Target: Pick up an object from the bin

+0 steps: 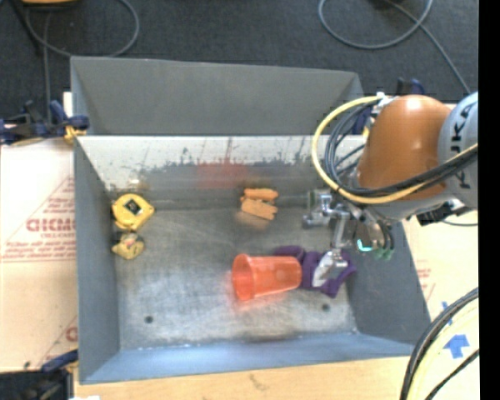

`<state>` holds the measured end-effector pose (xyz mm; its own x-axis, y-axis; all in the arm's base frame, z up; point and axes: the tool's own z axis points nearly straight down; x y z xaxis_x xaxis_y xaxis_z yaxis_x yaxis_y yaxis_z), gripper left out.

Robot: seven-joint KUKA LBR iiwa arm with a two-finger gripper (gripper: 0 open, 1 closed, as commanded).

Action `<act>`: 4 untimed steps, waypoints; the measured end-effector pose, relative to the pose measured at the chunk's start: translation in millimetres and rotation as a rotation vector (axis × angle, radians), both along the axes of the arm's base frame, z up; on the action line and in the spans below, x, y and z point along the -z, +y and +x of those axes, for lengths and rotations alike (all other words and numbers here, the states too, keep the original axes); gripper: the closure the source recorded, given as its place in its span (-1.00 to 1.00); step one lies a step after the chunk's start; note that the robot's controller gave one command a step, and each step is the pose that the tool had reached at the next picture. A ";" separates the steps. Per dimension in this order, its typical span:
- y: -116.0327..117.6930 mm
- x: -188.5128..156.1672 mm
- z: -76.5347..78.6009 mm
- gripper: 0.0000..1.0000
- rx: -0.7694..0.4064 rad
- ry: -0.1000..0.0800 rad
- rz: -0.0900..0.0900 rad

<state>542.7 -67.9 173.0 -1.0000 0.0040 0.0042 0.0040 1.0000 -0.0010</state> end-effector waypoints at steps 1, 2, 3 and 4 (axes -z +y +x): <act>0.1 -4.3 1.8 -1.00 -0.002 -0.008 -0.001; 20.1 94.1 2.9 1.00 0.029 -0.008 -0.004; 20.1 94.1 2.9 1.00 0.029 -0.008 -0.004; 17.3 72.2 -3.1 1.00 0.091 -0.005 0.001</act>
Offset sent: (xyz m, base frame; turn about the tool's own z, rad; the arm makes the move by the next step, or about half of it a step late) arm -0.0012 0.0248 -0.1030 0.0302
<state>539.6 -50.6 100.8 -0.9955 0.0944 -0.0008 0.0944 0.9955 0.0005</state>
